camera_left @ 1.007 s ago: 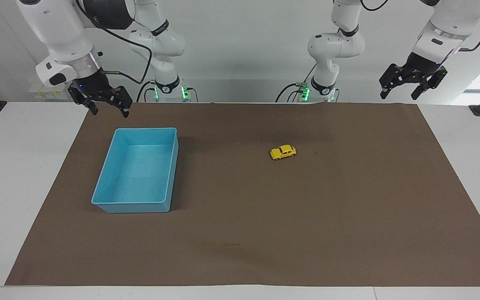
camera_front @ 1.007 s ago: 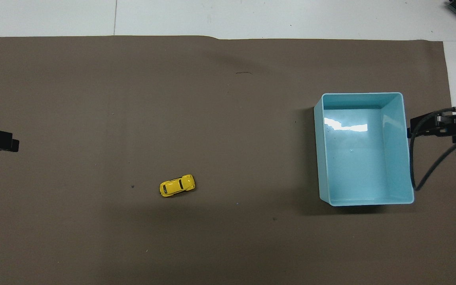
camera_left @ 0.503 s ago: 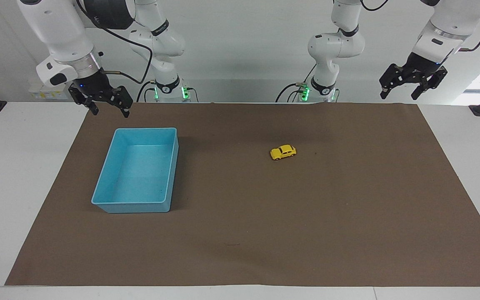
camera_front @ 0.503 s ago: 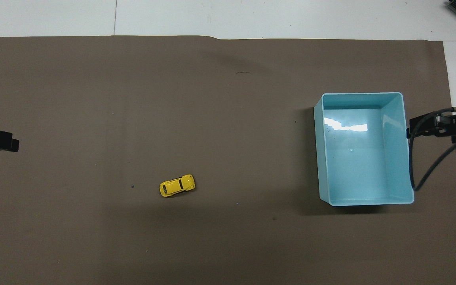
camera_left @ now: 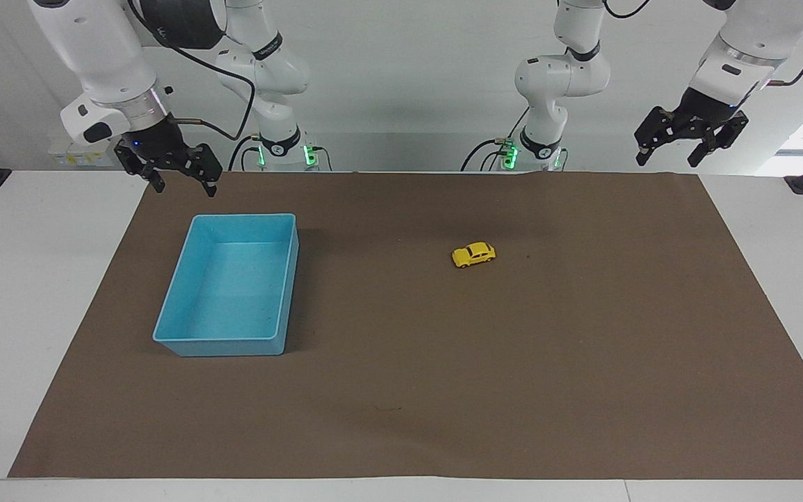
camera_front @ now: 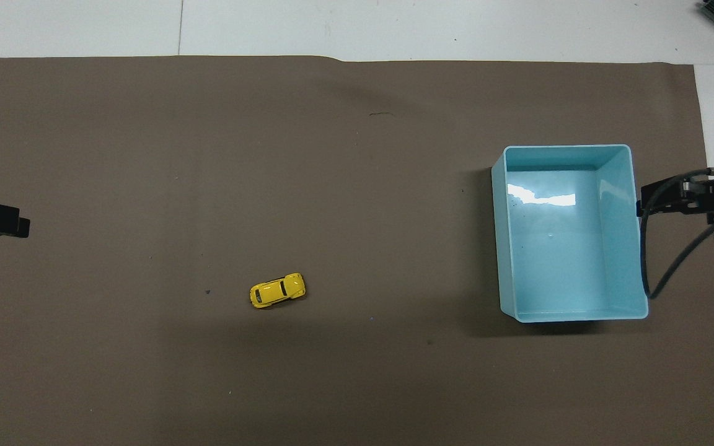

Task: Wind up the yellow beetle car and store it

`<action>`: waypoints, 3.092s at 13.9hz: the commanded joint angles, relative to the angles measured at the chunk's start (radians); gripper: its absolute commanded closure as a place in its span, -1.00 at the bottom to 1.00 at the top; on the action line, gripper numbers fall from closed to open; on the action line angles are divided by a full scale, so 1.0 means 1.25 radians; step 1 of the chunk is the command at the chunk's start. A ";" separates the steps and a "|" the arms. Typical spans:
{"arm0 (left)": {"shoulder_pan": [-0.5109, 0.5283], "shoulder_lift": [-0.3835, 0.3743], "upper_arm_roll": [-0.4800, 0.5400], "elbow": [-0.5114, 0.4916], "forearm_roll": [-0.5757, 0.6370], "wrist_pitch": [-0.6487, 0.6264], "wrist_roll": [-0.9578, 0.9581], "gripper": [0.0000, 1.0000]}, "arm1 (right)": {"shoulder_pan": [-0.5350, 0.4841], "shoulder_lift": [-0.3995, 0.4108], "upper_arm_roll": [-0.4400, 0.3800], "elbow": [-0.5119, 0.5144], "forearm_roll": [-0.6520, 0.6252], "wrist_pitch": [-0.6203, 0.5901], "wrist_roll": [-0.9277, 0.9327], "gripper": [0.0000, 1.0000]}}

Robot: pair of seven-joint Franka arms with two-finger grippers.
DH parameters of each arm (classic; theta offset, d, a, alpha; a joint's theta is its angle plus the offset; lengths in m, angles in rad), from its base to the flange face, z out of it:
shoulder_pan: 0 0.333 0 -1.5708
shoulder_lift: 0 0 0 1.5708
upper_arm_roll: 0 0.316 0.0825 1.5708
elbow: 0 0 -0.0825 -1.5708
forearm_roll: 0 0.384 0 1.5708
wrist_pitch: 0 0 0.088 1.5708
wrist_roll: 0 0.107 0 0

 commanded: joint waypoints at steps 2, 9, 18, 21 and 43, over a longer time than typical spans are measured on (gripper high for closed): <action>0.013 -0.003 -0.006 0.011 -0.007 -0.016 -0.004 -1.00 | -0.006 0.003 0.001 0.007 0.021 -0.001 -0.021 -1.00; 0.013 -0.003 -0.006 0.010 -0.007 -0.016 -0.004 -1.00 | -0.006 0.003 0.003 0.007 0.021 -0.001 -0.021 -1.00; 0.001 -0.004 -0.012 0.010 -0.008 -0.021 -0.012 -1.00 | -0.006 0.003 0.001 0.007 0.021 -0.001 -0.021 -1.00; 0.002 -0.004 -0.012 0.010 -0.006 -0.034 -0.150 -1.00 | -0.006 0.003 0.001 0.007 0.021 -0.001 -0.021 -1.00; -0.124 -0.074 -0.017 -0.384 -0.119 0.251 -1.643 -1.00 | -0.006 0.003 0.001 0.007 0.021 -0.001 -0.021 -1.00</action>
